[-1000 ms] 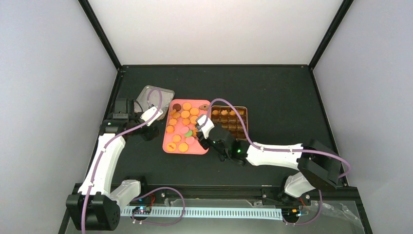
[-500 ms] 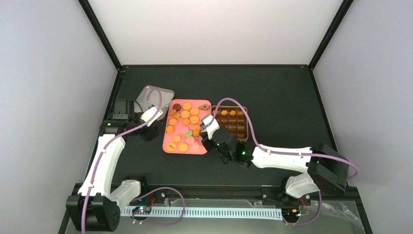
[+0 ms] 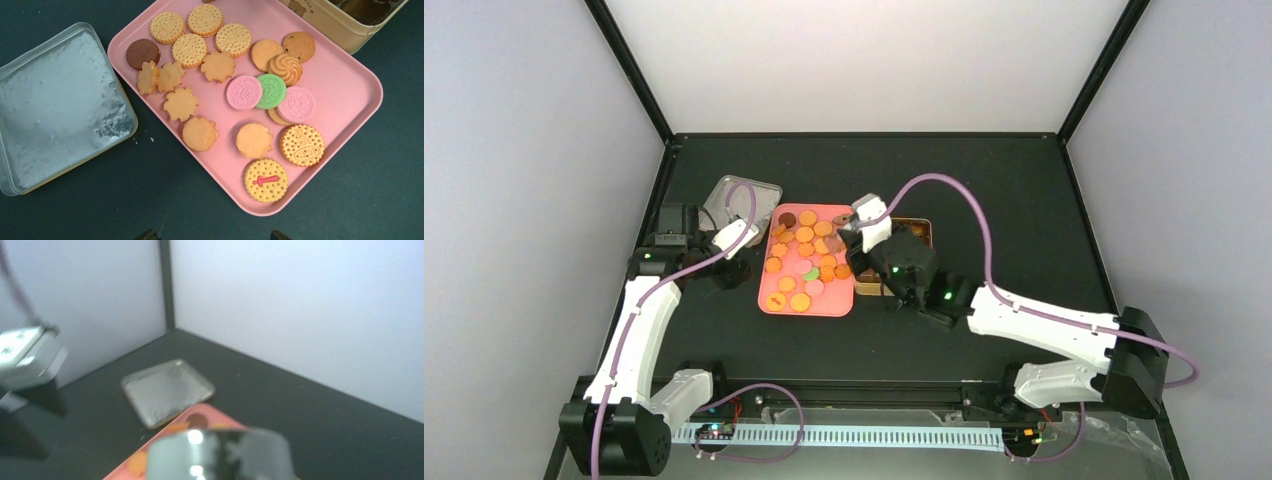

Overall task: Pack the cookies
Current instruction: Pick up the fake cookies from the plate, then place the fake cookies in the empty pocket of the box.

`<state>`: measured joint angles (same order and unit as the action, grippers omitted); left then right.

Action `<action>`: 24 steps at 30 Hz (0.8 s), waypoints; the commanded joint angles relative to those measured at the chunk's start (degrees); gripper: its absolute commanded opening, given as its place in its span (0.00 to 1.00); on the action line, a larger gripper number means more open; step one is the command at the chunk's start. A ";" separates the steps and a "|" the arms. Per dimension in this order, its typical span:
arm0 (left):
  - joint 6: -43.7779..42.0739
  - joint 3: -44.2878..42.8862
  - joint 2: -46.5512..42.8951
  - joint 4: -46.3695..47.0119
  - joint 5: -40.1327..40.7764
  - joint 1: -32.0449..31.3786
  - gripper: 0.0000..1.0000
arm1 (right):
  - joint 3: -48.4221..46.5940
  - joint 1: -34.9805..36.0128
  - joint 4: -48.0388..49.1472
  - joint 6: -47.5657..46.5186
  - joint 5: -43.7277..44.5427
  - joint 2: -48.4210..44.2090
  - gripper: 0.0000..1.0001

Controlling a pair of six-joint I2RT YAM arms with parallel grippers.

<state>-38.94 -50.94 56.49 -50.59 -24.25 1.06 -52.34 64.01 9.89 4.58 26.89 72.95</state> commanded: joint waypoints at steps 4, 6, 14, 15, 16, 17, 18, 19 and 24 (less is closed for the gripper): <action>0.01 -1.71 -0.54 -0.64 -1.04 0.43 0.59 | -0.39 -11.09 -1.60 -3.56 1.68 -4.10 0.01; 0.05 -1.63 -0.58 -0.65 -1.06 0.40 0.59 | 0.55 -15.02 -1.84 -3.86 1.18 -4.57 0.02; 0.26 -1.53 -0.25 -0.66 -1.23 0.37 0.59 | 3.01 -24.75 0.05 -5.53 -0.07 -2.06 0.06; 0.27 -1.53 -0.28 -0.61 -1.25 0.41 0.59 | 2.93 -25.21 0.20 -5.54 -0.35 -1.42 0.07; 0.33 -1.53 -0.38 -0.65 -1.39 0.39 0.59 | 2.94 -25.40 0.48 -5.68 -0.07 -0.62 0.07; 0.27 -1.60 -0.36 -0.65 -1.53 0.42 0.59 | 2.85 -25.49 0.68 -5.72 0.40 0.28 0.08; 0.27 -1.68 -0.35 -0.73 -1.58 0.36 0.59 | 2.88 -25.56 0.75 -5.72 0.63 1.07 0.08; 0.19 -1.71 -0.46 -0.73 -1.51 0.35 0.59 | 3.04 -25.52 0.95 -5.62 0.89 1.73 0.08; -0.21 -1.41 -0.59 -0.75 -1.36 0.38 0.59 | 4.66 -26.12 2.58 -4.40 2.35 3.67 0.13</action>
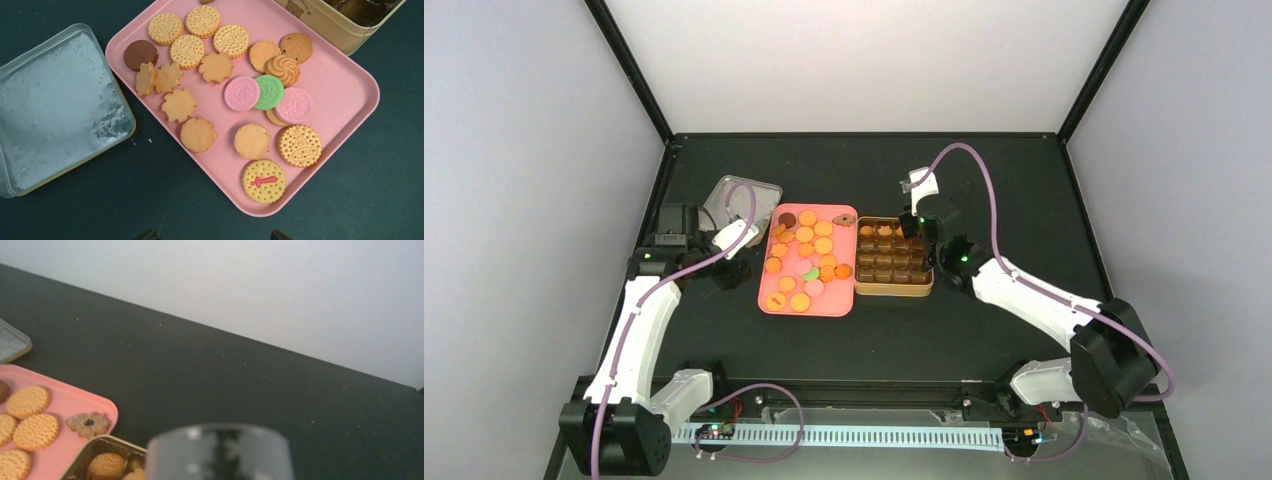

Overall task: Pack the cookies
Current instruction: Place the fake cookies in the empty pocket of the box.

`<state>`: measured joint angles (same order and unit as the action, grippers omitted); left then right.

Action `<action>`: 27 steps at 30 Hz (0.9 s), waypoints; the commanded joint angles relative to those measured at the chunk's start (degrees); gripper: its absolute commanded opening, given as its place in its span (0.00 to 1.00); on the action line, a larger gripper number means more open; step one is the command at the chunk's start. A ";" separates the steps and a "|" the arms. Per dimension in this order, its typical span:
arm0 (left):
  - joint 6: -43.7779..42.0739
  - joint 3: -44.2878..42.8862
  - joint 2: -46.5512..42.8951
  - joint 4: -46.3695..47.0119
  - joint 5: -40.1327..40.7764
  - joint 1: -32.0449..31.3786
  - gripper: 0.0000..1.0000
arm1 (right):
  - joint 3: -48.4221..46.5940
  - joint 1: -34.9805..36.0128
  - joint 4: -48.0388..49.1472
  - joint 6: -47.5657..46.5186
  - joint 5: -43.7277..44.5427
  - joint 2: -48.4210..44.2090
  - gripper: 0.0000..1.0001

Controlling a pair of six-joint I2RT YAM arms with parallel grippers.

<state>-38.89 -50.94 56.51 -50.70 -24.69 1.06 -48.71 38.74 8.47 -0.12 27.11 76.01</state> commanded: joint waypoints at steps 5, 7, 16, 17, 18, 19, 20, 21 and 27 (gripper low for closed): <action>0.04 -1.10 -0.43 -0.37 -1.29 0.36 0.59 | 0.91 -1.12 4.57 0.62 2.22 1.62 0.22; 0.07 -1.09 -0.31 -0.37 -1.44 0.35 0.59 | 0.65 -1.22 4.31 0.65 2.16 1.92 0.34; -0.03 -1.05 -0.20 -0.54 -2.14 0.43 0.59 | 1.45 -1.27 4.10 0.95 0.72 -0.14 0.41; -0.04 -1.06 -0.22 -0.54 -2.20 0.38 0.59 | 1.64 -1.28 3.98 1.10 0.56 -0.56 0.41; -0.03 -0.96 -0.12 -0.54 -2.20 0.36 0.59 | 1.87 -1.25 3.97 1.24 0.36 -1.09 0.41; 0.01 -0.96 -0.10 -0.47 -2.29 0.36 0.59 | 2.08 -1.29 3.93 1.45 0.24 -1.65 0.40; -0.03 -0.86 -0.09 -0.45 -2.23 0.42 0.59 | 2.24 -1.28 3.93 1.56 0.22 -2.26 0.39; -0.03 -0.84 -0.10 -0.45 -2.29 0.36 0.59 | 2.36 -1.22 3.84 1.61 0.15 -2.82 0.38; 0.01 -0.57 -0.01 -0.04 -2.25 0.36 0.59 | 3.12 -1.23 3.20 2.81 -1.05 -5.29 0.31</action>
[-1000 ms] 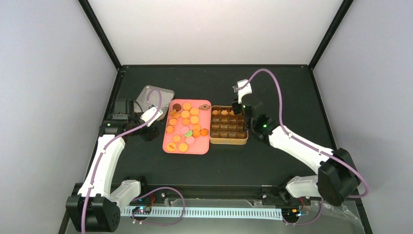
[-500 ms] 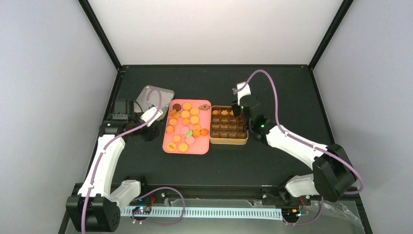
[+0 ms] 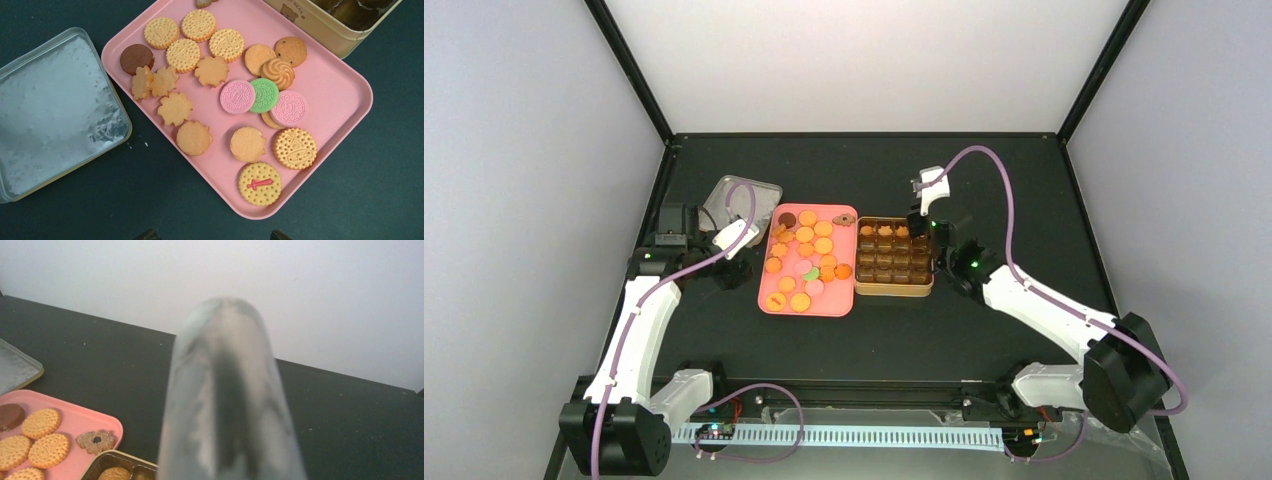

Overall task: Pack the cookies
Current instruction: Place the fake cookies in the empty pocket of the box.

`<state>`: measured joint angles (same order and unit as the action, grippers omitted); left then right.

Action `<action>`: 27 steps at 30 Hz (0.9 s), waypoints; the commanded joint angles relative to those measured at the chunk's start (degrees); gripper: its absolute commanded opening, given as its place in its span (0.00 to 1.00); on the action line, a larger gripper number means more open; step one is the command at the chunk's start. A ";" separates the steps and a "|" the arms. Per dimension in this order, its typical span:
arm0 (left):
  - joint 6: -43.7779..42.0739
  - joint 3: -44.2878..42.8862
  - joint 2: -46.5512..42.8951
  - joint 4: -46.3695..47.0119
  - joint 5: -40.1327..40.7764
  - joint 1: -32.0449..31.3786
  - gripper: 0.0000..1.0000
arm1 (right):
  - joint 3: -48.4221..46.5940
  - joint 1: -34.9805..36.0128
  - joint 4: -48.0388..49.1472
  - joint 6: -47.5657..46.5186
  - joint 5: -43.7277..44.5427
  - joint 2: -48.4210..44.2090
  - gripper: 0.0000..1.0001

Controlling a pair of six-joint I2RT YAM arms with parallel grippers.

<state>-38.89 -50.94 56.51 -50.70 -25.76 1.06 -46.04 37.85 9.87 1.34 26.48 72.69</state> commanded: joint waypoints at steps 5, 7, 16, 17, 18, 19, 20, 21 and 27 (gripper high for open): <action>0.00 -0.59 -0.07 -0.21 -1.17 0.43 0.59 | 0.24 -0.37 1.90 2.02 -1.38 -0.28 0.31; -0.17 -0.58 -0.26 -0.37 -1.10 0.43 0.59 | 0.10 -0.38 2.12 2.40 -1.68 0.69 0.31; -0.23 -1.00 -0.32 -0.65 -0.91 0.41 0.59 | -1.08 -0.33 1.52 2.09 2.22 3.12 0.28; -0.14 -1.08 -0.17 -0.64 -1.09 0.40 0.59 | -1.05 -0.41 1.33 2.01 3.02 2.85 0.27; -0.06 -1.16 -0.06 -0.59 -1.17 0.41 0.59 | -0.90 -0.55 1.28 1.93 3.47 2.41 0.26; 0.10 -1.15 0.06 -0.50 -1.23 0.36 0.59 | -0.64 -0.65 1.29 1.91 3.56 1.82 0.25; 0.20 -1.14 0.15 -0.45 -1.22 0.36 0.59 | -0.28 -0.87 1.33 2.03 3.57 1.06 0.24; 0.29 -1.18 0.21 -0.45 -1.33 0.35 0.59 | -0.09 -1.20 1.36 2.22 3.56 0.51 0.23; 0.25 -1.19 0.36 -0.62 -1.51 0.40 0.59 | 0.08 -2.95 0.87 4.04 1.92 -1.11 0.21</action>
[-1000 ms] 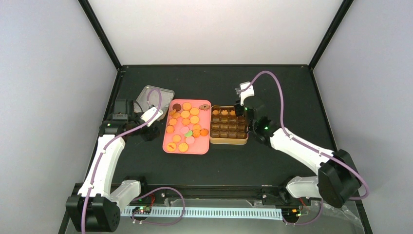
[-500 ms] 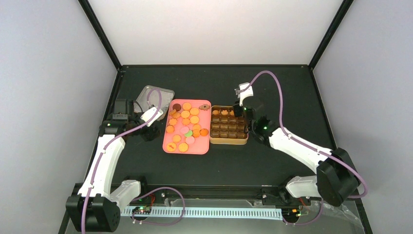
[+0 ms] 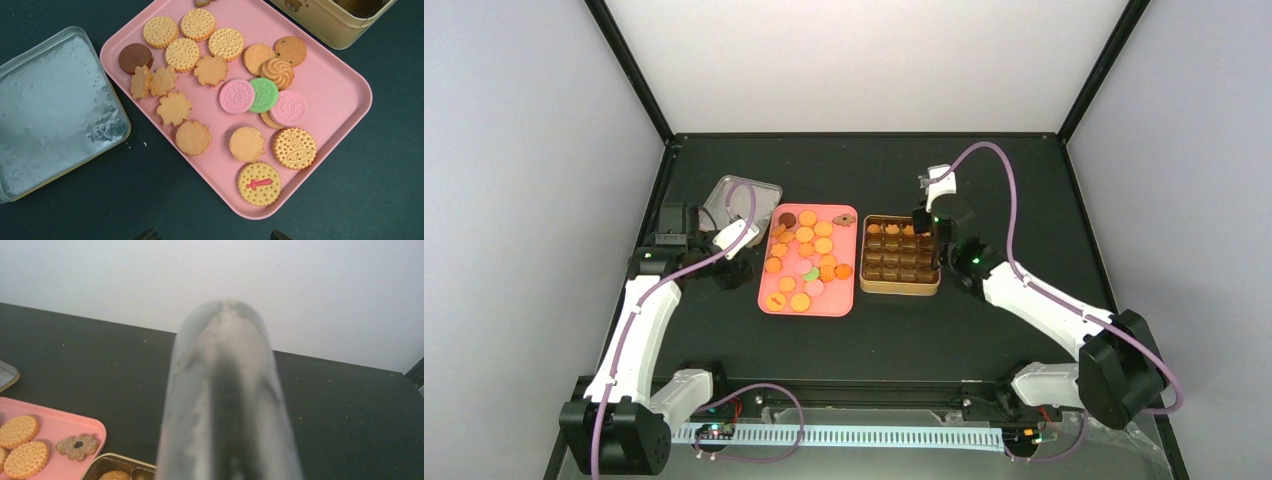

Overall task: Pack the cookies
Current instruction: Place the fake cookies in the empty pocket of the box.

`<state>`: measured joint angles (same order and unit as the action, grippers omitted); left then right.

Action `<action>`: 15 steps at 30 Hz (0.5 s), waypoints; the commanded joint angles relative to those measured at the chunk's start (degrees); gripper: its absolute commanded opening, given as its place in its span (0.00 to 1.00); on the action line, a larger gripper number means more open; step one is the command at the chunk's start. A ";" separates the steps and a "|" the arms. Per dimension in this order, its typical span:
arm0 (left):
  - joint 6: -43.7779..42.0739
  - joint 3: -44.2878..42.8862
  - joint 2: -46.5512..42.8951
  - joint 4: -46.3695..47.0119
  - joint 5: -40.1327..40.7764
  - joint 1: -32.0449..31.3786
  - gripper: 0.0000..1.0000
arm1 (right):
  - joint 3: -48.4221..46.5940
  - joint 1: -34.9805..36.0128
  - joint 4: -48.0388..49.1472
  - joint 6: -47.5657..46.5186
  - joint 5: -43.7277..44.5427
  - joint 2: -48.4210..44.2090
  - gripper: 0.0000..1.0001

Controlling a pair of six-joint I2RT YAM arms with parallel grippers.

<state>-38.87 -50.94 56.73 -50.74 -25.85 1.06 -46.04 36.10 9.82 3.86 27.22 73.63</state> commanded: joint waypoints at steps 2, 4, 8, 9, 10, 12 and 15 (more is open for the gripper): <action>0.20 -1.12 0.00 -0.65 -1.39 0.38 0.59 | -0.13 -1.61 0.84 2.03 -0.40 -2.43 0.21; 0.20 -0.92 -0.12 -0.55 -1.38 0.36 0.59 | -0.56 -1.58 0.50 2.41 -2.32 -2.88 0.21; 0.44 -0.41 -0.07 -0.49 -1.20 0.39 0.59 | -1.66 -1.37 -0.41 1.59 -4.56 -3.30 0.21; 0.53 -0.28 0.02 -0.48 -1.03 0.36 0.59 | -2.14 -0.46 -0.75 0.80 -5.48 -3.50 0.22; 0.55 -0.18 0.04 -0.49 -0.81 0.43 0.59 | -2.67 1.08 -0.96 0.17 -5.09 -3.62 0.23; 0.52 0.31 -0.02 -0.16 -0.62 0.74 0.59 | -4.04 5.15 -1.63 0.07 -4.86 -3.78 0.24; 0.77 1.23 0.28 1.08 -0.50 2.02 0.60 | -5.41 12.41 -1.27 1.14 -5.59 -3.71 0.25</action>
<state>-38.83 -50.72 56.73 -50.63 -25.89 1.34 -47.75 40.75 6.81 4.80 23.35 71.46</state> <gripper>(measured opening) 0.592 0.252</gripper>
